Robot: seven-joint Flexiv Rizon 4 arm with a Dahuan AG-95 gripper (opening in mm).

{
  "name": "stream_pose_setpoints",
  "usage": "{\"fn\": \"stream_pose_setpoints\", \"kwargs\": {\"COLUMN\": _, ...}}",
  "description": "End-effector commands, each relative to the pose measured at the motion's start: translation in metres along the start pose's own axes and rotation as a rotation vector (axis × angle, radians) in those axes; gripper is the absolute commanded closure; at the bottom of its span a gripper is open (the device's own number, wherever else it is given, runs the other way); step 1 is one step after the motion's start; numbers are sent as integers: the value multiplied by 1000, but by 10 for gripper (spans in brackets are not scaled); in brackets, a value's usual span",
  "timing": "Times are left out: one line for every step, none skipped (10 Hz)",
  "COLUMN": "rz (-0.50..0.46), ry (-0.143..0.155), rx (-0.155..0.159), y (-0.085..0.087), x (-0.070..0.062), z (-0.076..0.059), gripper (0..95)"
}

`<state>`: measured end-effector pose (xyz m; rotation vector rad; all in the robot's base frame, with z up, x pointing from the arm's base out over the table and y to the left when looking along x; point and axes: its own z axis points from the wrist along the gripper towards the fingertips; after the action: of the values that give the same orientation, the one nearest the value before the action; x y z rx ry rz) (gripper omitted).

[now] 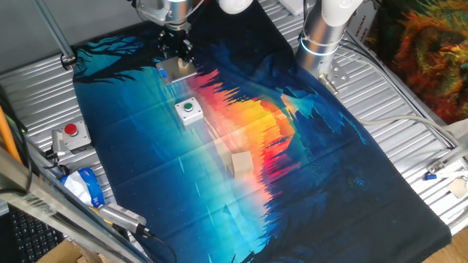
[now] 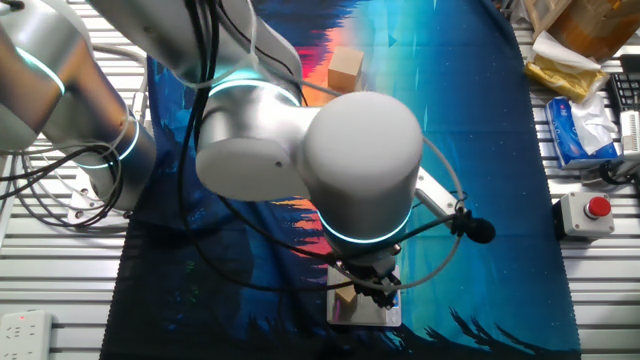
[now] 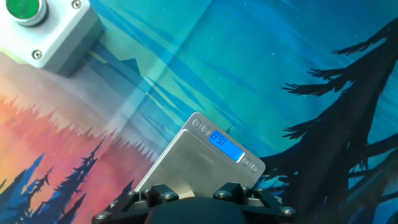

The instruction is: Remove the object from the scale

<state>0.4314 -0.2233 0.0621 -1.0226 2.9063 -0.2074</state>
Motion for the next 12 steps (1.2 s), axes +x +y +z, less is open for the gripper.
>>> {"fn": "stream_pose_setpoints", "kwargs": {"rz": -11, "ry": -18, "rx": -32, "y": 0, "x": -2, "z": 3, "gripper": 380}}
{"fn": "stream_pose_setpoints", "kwargs": {"rz": -9, "ry": -38, "rx": -59, "y": -1, "x": -3, "z": 8, "gripper": 380}}
{"fn": "stream_pose_setpoints", "kwargs": {"rz": -14, "ry": -38, "rx": -67, "y": -2, "x": -3, "z": 10, "gripper": 380}}
{"fn": "stream_pose_setpoints", "kwargs": {"rz": -22, "ry": -35, "rx": -71, "y": -2, "x": -3, "z": 12, "gripper": 380}}
{"fn": "stream_pose_setpoints", "kwargs": {"rz": -28, "ry": -28, "rx": -81, "y": -2, "x": -3, "z": 12, "gripper": 380}}
{"fn": "stream_pose_setpoints", "kwargs": {"rz": -32, "ry": -21, "rx": -85, "y": -2, "x": -3, "z": 12, "gripper": 380}}
{"fn": "stream_pose_setpoints", "kwargs": {"rz": -36, "ry": -14, "rx": -91, "y": -2, "x": -3, "z": 13, "gripper": 380}}
{"fn": "stream_pose_setpoints", "kwargs": {"rz": -41, "ry": -12, "rx": -93, "y": -2, "x": -3, "z": 15, "gripper": 380}}
{"fn": "stream_pose_setpoints", "kwargs": {"rz": -43, "ry": -9, "rx": -96, "y": -1, "x": -1, "z": 16, "gripper": 380}}
{"fn": "stream_pose_setpoints", "kwargs": {"rz": -43, "ry": -8, "rx": -100, "y": 1, "x": 0, "z": 17, "gripper": 380}}
{"fn": "stream_pose_setpoints", "kwargs": {"rz": -40, "ry": -9, "rx": -101, "y": 5, "x": 4, "z": 18, "gripper": 380}}
{"fn": "stream_pose_setpoints", "kwargs": {"rz": -39, "ry": -6, "rx": -103, "y": 8, "x": 6, "z": 19, "gripper": 380}}
